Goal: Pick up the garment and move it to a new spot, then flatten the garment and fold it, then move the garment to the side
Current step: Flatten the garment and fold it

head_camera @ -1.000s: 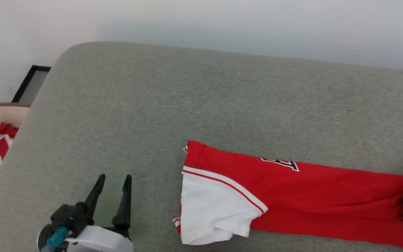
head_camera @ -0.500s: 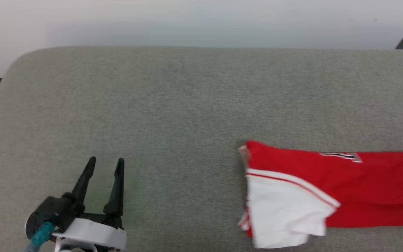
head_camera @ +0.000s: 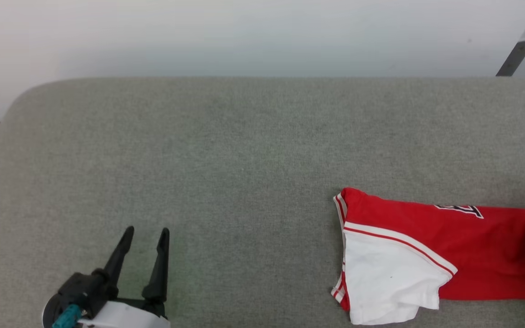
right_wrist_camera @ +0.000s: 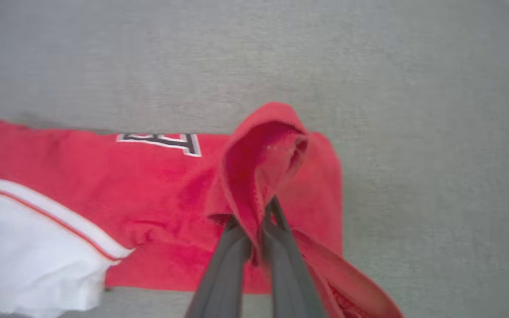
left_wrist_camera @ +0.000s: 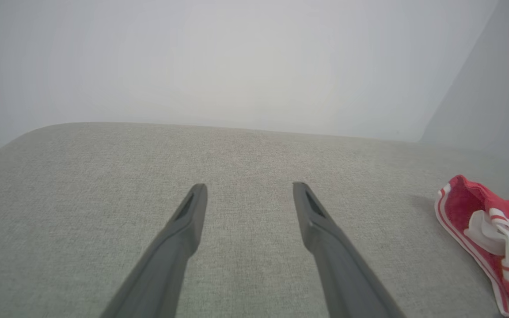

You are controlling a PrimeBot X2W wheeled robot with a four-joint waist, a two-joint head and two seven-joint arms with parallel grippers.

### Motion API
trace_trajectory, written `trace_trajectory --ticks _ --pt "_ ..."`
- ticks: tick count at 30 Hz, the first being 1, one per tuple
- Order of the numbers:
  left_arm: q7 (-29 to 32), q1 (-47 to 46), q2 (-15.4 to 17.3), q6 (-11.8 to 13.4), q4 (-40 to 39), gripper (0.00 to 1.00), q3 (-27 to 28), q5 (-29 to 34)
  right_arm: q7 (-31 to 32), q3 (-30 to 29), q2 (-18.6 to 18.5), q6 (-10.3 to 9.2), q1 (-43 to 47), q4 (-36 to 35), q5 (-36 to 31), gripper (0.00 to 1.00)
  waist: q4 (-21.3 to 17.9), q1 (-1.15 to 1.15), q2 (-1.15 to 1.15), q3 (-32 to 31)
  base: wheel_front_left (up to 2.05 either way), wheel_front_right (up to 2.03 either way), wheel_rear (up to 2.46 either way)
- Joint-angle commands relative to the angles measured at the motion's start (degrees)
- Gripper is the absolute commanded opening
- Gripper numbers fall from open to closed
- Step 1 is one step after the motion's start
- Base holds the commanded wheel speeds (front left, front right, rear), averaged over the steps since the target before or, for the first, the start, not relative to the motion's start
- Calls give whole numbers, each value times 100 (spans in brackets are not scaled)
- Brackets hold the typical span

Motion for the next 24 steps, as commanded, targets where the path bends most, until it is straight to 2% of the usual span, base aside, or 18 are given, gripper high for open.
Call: trace_trajectory --ticks 1,6,10,12,17,24 --pt "1 72 -15 -13 13 100 -3 -28 63 116 39 -4 93 -152 126 0 42 0 0 -97 0 0 0" --pt "1 172 -67 -14 30 100 -8 -79 357 834 252 -4 287 -1194 455 0 190 0 0 -226 0 0 0" --pt "1 172 -74 -14 24 100 -72 -124 367 1532 458 -4 84 -1453 403 0 341 0 0 -258 0 0 0" --pt "1 206 -62 -14 33 100 -70 -156 307 1897 621 -4 -97 -1338 424 0 376 0 0 -264 0 0 0" --pt "1 152 -48 -14 85 100 -132 -230 -57 2712 766 -4 -633 -669 179 0 519 0 0 -238 0 0 0" --pt "2 19 -102 -14 103 100 -166 -298 -572 3356 771 -4 -1133 251 101 0 677 0 0 -50 0 0 0"
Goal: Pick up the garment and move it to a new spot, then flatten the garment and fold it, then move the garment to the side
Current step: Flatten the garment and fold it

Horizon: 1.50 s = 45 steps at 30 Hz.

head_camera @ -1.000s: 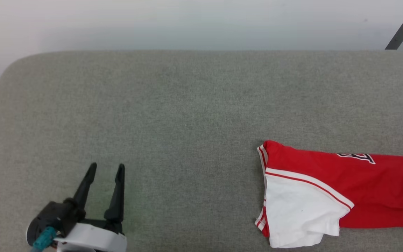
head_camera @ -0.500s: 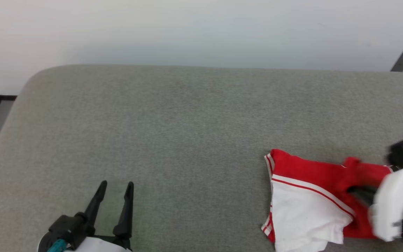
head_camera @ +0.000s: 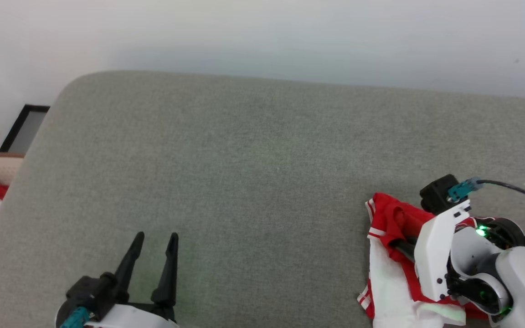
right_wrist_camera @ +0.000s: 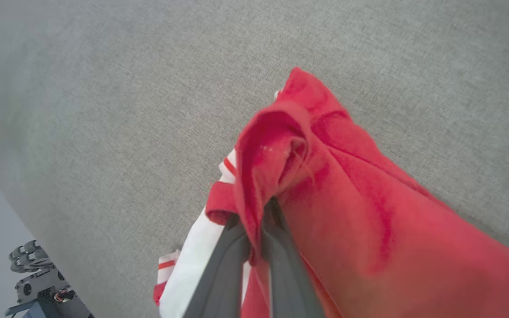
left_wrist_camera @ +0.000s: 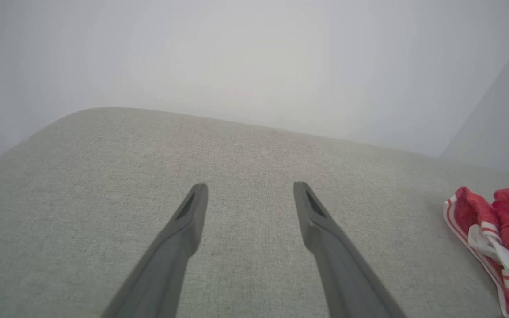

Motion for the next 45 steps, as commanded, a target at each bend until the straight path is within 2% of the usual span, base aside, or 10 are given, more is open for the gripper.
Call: trace_trajectory --ticks 1,9,10,12,13,20,28,30,35,45 --pt "1 -25 -27 -14 21 100 -18 -37 -137 75 9 -4 -89 119 -48 0 40 0 0 81 0 0 0" --pt "1 -93 -39 -14 142 100 -89 -94 -852 604 127 -4 -267 1001 101 0 14 0 0 114 0 0 0" --pt "1 -94 -33 -14 159 100 -88 -99 -922 664 145 -4 -293 1070 137 6 1 0 0 86 0 0 0" --pt "1 -66 0 -14 183 100 -63 -110 -1067 769 162 -4 -352 1140 232 47 -38 0 0 -2 0 0 0" --pt "1 -30 20 -14 190 100 -44 -112 -1139 804 152 -4 -379 1159 287 100 -62 0 0 -53 0 0 0" --pt "1 200 108 -14 207 100 44 -135 -1504 809 -2 -4 -422 1117 784 100 -362 0 0 -421 0 0 0" --pt "1 306 76 -14 273 100 -17 -205 -2012 723 -474 -4 -94 849 1517 100 -698 0 0 -660 0 0 0" --pt "1 315 83 -14 352 100 -34 -253 -2374 595 -614 -4 9 987 1606 100 -841 0 0 -692 0 0 0" --pt "1 273 80 -14 517 100 -21 -307 -2979 418 -608 -4 35 1445 1365 100 -999 0 0 -731 0 0 0" --pt "1 325 182 -14 683 100 259 -282 -5160 -81 -27 -4 74 2441 247 100 -1218 0 0 -970 0 0 0"
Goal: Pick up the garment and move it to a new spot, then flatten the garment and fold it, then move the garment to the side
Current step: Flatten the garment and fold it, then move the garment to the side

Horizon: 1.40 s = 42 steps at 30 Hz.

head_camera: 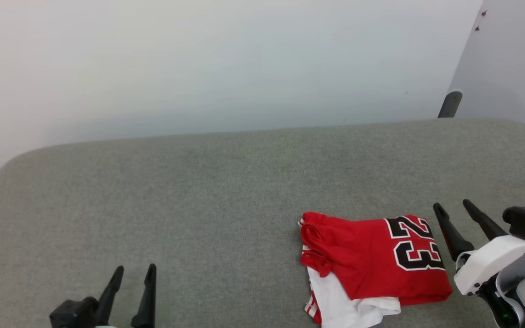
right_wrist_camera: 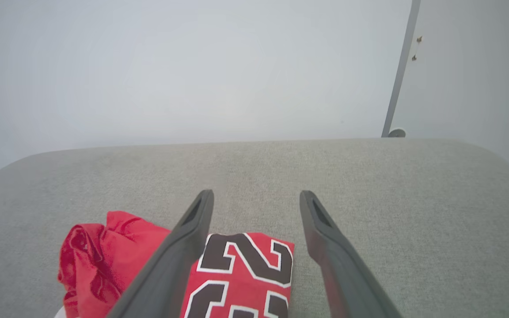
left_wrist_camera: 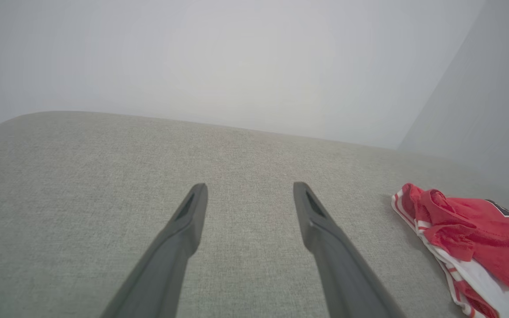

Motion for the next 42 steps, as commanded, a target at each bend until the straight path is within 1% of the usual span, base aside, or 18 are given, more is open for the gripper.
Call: trace_trajectory --ticks 1,6,9,13,21,24,28,34,42 --pt "1 80 35 -14 -13 100 18 30 -71 -56 41 -2 86 22 -65 100 -9 0 0 -66 0 0 0" --pt "1 251 80 -14 -194 100 37 160 -310 -346 107 -2 381 -52 -354 100 57 0 0 -235 0 0 0" --pt "1 419 134 -14 -347 100 89 242 -354 -600 84 -2 667 -244 -458 100 114 0 0 -319 0 0 0" --pt "2 697 109 -14 -585 100 165 294 -335 -1014 68 -2 1115 -633 -618 100 191 0 0 -383 0 0 0" --pt "2 1257 94 -15 -993 100 377 483 17 -2001 275 -2 2198 -1817 -1069 100 367 0 0 -404 0 0 0" --pt "2 1344 86 -15 -1079 100 402 498 254 -2387 428 -2 2600 -2361 -1303 100 427 0 0 -386 0 0 0" --pt "2 1390 32 -15 -1148 100 431 482 556 -2824 725 -2 2994 -3041 -1561 100 473 0 0 -365 0 0 0" --pt "2 1307 -11 -15 -1193 100 410 503 894 -3004 1049 -2 3187 -3568 -1790 100 466 0 0 -332 0 0 0" --pt "1 1265 7 -15 -1241 100 390 485 1085 -3076 1199 -2 3277 -3801 -1886 100 473 0 0 -285 0 0 0"
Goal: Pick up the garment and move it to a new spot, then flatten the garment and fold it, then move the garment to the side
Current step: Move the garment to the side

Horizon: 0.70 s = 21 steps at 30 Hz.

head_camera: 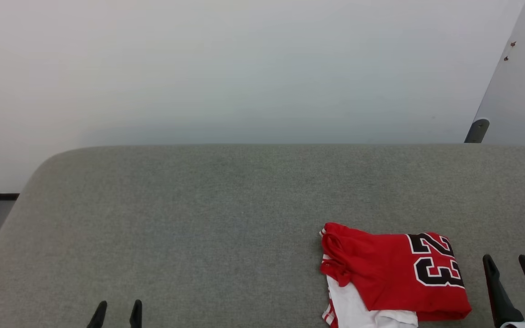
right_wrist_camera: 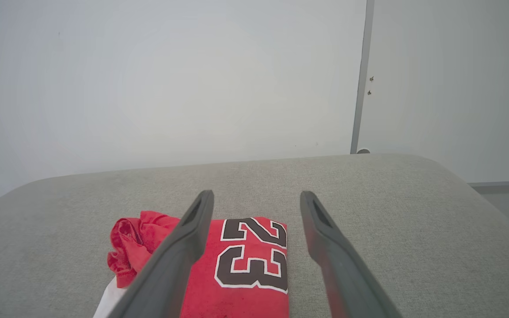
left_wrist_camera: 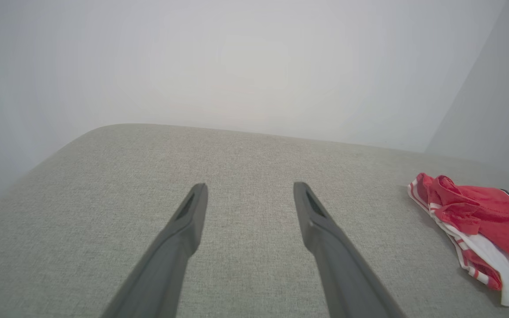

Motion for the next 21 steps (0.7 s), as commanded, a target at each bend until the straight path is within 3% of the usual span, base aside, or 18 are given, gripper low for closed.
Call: trace_trajectory --ticks 1,21 --pt "3 -40 19 -15 -27 100 1 21 21 -26 30 -2 65 -33 -44 100 5 0 0 12 0 0 0" --pt "3 -149 -93 -14 -54 100 -5 74 92 -150 137 -2 -57 -54 -22 100 41 0 0 116 0 0 0"
